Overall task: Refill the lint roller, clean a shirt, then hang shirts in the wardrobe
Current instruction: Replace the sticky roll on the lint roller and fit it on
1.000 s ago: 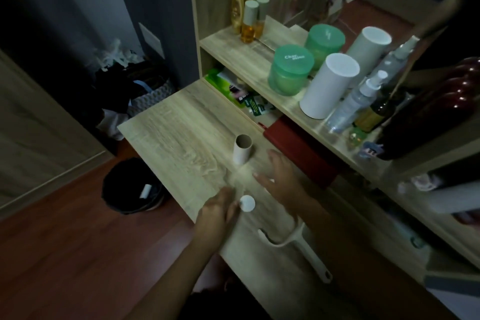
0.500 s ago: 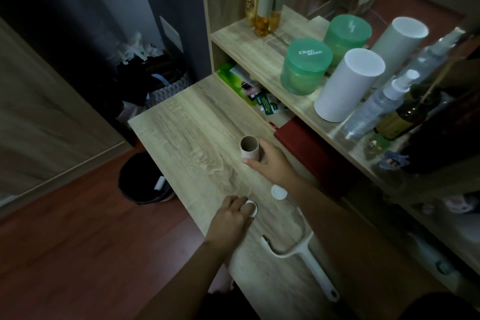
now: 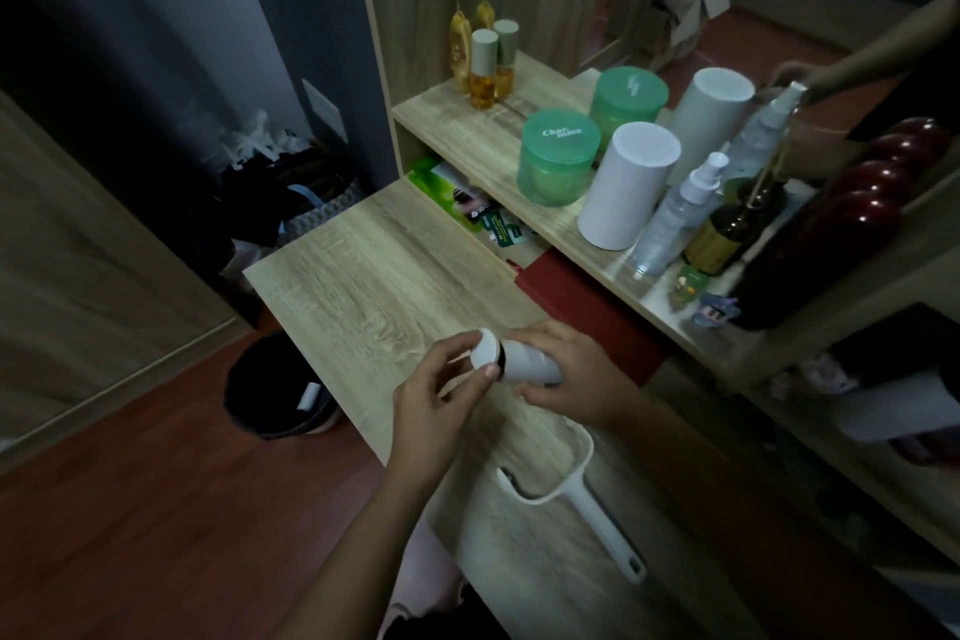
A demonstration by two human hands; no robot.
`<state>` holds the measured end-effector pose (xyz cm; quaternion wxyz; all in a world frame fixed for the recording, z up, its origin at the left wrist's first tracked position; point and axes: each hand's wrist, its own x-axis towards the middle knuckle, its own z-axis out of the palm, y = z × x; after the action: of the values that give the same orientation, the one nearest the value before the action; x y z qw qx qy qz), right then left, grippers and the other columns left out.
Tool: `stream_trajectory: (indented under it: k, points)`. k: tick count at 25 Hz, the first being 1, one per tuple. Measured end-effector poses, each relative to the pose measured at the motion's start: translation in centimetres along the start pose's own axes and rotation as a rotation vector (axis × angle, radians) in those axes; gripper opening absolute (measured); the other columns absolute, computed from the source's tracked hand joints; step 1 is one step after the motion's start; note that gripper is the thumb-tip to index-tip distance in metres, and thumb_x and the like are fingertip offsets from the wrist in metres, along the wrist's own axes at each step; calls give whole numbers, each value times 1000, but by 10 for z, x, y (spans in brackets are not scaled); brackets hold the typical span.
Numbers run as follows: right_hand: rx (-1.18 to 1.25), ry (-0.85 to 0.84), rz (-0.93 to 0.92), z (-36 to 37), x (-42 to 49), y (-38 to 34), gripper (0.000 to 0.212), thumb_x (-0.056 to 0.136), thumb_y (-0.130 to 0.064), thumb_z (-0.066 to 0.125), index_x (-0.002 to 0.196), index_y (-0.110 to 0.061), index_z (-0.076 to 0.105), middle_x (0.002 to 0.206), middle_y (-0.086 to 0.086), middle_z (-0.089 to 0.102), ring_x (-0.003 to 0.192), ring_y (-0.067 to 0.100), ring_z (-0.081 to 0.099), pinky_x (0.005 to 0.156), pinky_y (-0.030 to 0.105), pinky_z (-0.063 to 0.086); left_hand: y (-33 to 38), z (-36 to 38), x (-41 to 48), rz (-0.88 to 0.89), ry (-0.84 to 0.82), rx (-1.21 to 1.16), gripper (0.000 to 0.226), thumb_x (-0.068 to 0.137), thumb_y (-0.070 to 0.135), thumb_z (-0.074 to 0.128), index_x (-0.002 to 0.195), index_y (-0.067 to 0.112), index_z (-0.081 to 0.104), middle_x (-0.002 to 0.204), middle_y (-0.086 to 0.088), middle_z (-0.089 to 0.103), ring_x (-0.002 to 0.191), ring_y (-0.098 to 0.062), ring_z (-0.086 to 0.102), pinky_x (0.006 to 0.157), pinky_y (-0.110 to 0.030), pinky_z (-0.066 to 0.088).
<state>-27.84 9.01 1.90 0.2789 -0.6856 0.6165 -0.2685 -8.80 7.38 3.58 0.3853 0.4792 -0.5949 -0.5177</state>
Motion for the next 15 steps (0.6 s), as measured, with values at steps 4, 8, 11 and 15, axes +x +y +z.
stream_trajectory:
  k: [4, 8, 11, 15]
  points:
    - [-9, 65, -29, -2, -8, -9, 61, 71, -16, 75, 128, -14, 55, 117, 1, 61, 100, 4, 56, 80, 1, 38, 4, -1, -7, 7, 46, -52, 29, 78, 17, 73, 102, 31, 68, 108, 17, 68, 103, -4, 63, 85, -18, 49]
    - [33, 90, -41, -6, -14, -15, 58, 73, -23, 77, 126, -13, 57, 119, 0, 63, 105, 7, 59, 85, 8, 41, 6, 0, -14, -15, 16, -142, 28, 78, 13, 72, 101, 28, 69, 115, 9, 67, 114, -4, 59, 96, -28, 47]
    - [51, 69, -78, -10, -15, -19, 55, 75, -29, 76, 125, -15, 58, 118, -1, 64, 105, 4, 59, 87, 13, 44, 5, 2, -17, -33, -4, -158, 27, 79, 15, 71, 101, 31, 69, 128, 9, 59, 121, 0, 52, 100, -28, 44]
    - [67, 45, -90, -10, -13, -23, 53, 76, -27, 75, 126, -18, 58, 120, -5, 62, 107, 1, 57, 90, 15, 44, 7, 1, -19, -34, 8, -157, 21, 79, 21, 73, 97, 31, 68, 130, 9, 56, 119, -1, 54, 94, -26, 46]
